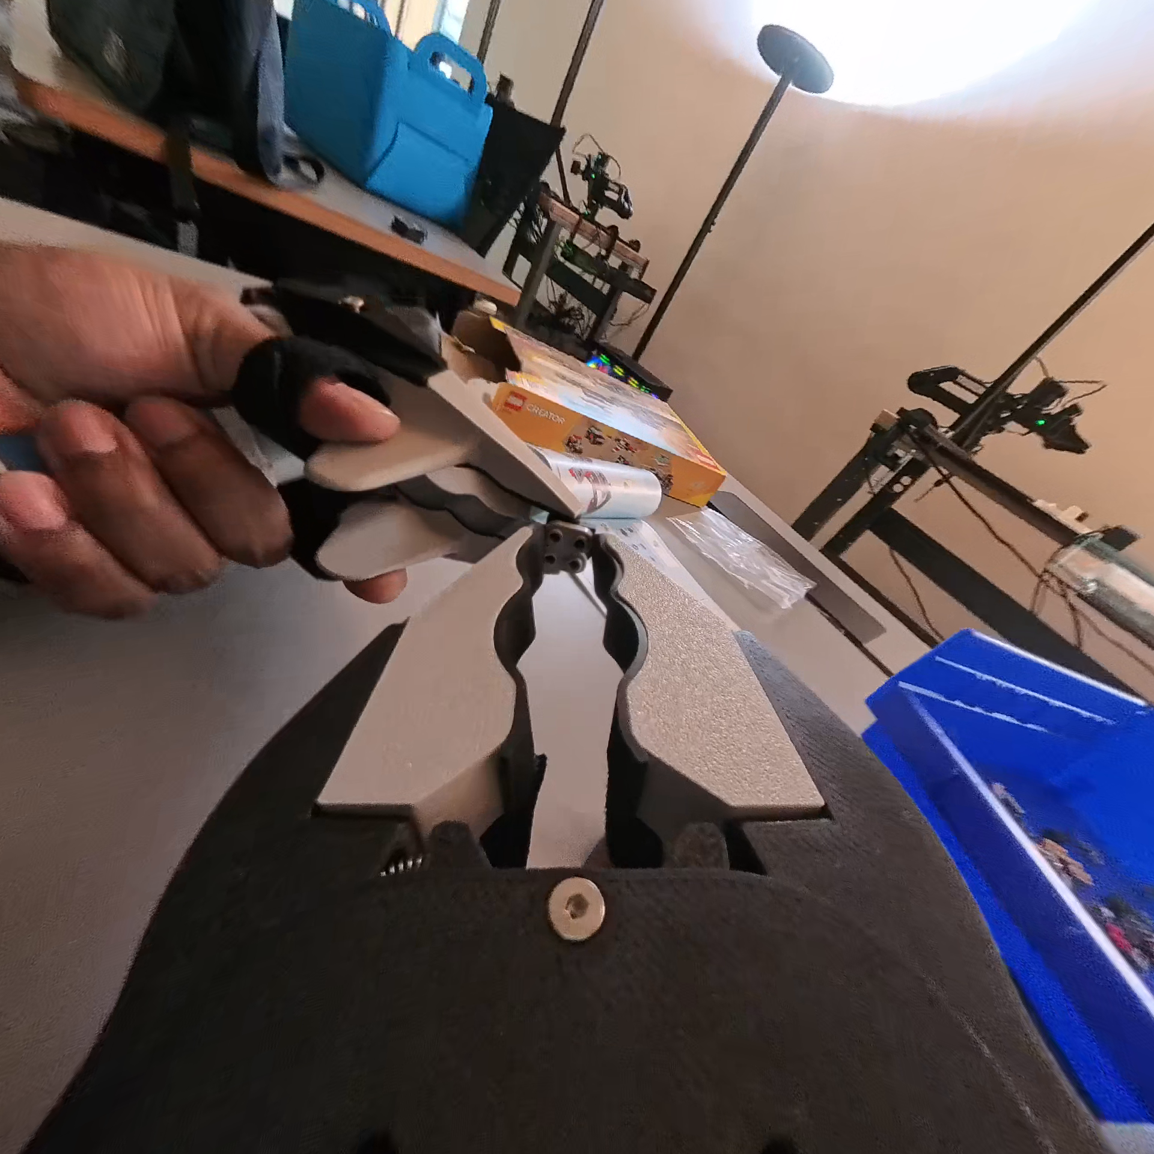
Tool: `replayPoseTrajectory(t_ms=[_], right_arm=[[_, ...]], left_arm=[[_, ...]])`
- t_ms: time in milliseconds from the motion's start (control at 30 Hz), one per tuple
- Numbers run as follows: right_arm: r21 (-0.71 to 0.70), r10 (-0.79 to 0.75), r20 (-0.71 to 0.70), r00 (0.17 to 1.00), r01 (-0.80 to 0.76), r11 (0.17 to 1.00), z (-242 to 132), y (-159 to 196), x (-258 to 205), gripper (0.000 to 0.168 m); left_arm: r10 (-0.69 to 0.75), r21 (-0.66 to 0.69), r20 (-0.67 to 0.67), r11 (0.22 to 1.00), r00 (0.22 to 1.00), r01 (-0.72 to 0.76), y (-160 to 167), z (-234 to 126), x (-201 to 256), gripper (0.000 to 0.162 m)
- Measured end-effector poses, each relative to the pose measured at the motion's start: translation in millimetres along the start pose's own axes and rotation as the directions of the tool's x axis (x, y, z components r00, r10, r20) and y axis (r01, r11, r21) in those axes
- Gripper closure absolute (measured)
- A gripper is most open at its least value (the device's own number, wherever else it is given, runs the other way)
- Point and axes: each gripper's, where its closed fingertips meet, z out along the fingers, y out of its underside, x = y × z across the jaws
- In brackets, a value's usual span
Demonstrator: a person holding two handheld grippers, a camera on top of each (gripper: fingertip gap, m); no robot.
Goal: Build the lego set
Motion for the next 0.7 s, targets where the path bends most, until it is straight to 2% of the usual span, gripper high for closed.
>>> replayPoseTrajectory(t_ms=[200, 433, 667, 700], right_arm=[[0.013, 0.017, 0.007, 1.000, -0.017, 1.000, -1.0, -0.7, 0.9, 0.153], [0.002, 0.004, 0.013, 1.000, -0.004, 1.000, -0.2, 0.9, -1.1, 0.153], [0.043, 0.049, 0.036, 0.998, -0.050, 0.998, -2.8, -4.0, -0.4, 0.153], [0.071, 0.062, 0.033, 0.998, -0.065, 0.995, -5.4, -8.1, 1.8, 0.153]], left_arm=[[-0.022, 0.005, -0.022, 1.000, 1.000, 0.022, -0.3, 0.8, 1.0, 0.146], [0.142, -0.035, 0.080, 0.990, 0.987, -0.140, -0.5, -1.5, -0.2, 0.146], [0.029, -0.016, -0.015, 0.999, 0.999, -0.029, -0.1, -1.8, 4.0, 0.146], [0.012, 0.010, -0.029, 1.000, 1.000, -0.011, -4.5, -4.3, 3.7, 0.161]])
